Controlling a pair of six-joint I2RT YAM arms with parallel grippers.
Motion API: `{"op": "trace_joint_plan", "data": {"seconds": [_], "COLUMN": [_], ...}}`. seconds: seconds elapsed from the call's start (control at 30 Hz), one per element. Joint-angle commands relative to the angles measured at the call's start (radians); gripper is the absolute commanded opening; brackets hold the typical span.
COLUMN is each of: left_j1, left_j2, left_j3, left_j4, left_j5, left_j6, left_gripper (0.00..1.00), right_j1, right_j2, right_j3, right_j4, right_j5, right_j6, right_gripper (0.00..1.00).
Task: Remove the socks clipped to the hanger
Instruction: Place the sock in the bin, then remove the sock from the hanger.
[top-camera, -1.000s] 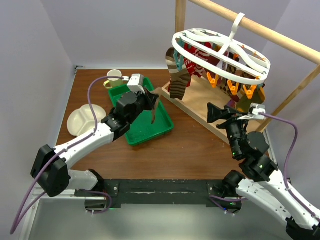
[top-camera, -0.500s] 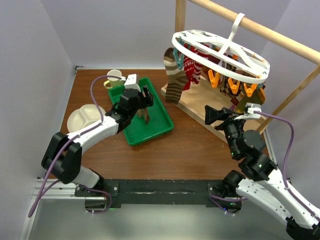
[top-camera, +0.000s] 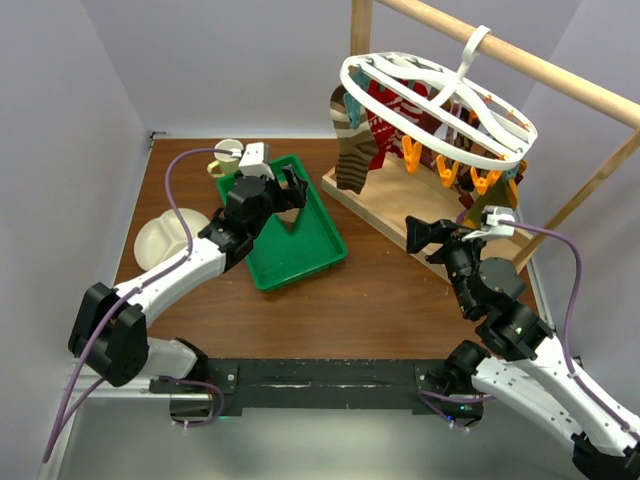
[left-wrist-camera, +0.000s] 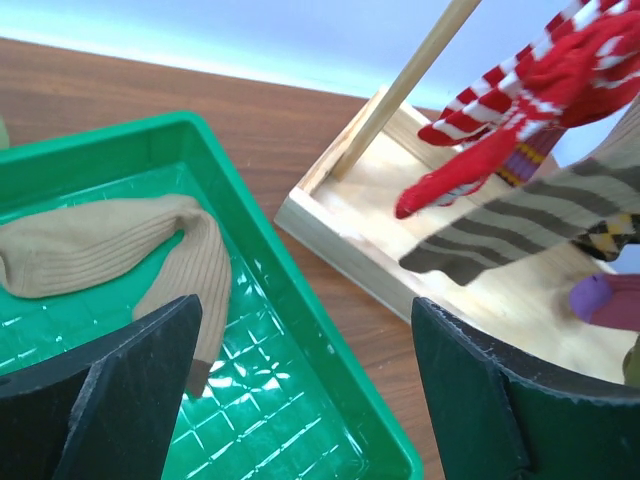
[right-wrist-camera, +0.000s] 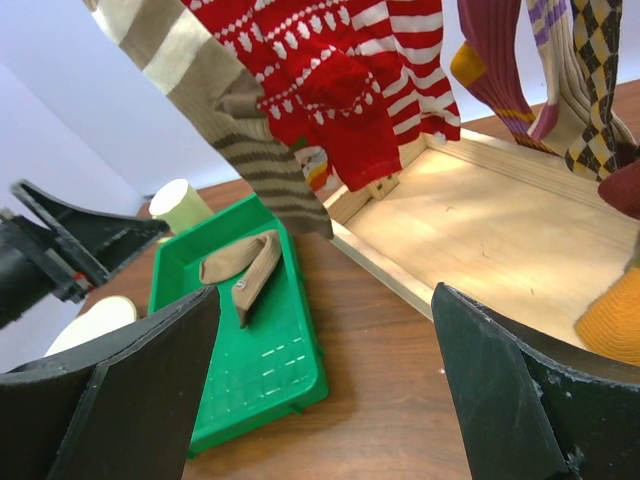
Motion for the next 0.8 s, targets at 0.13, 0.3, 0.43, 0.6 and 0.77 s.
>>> {"op": "trace_joint_plan", "data": {"seconds": [0.13, 0.3, 0.43, 0.6, 0.77], "left_j1": [0.001, -0.057, -0.112, -0.155, -0.16], "left_j2": [-0.048, -0.048, -0.043, -0.042, -0.049], "left_j3": [-0.028, -0.028, -0.025, -0.027, -0.022], "left_j4": [0.059, 0.081, 0.104, 0.136, 0.147], "left_j5": [0.104, 0.176, 0.195, 0.239, 0.29], "left_j6": [0.02, 0.028, 0.039, 0.037, 0.037], "left_gripper": [0.9, 0.89, 0.88, 0.88, 0.87], "right_j1": [0.0, -0.001, 0.0, -0.001, 0.0], "right_j2": [-0.007, -0.033, -0.053, -0.068, -0.073], "right_j3": [0.049, 0.11, 0.183, 0.233, 0.25], "right_j4": [-0.048, -0.149, -0.31, -0.467, -0.571], "right_j5": [0.041, 0.074, 0.135, 0.221, 0.252], "right_j6": [0.01, 0.03, 0.076, 0.172, 0.252], "right_gripper": [0.92, 0.92, 0.92, 0.91, 0.9]}}
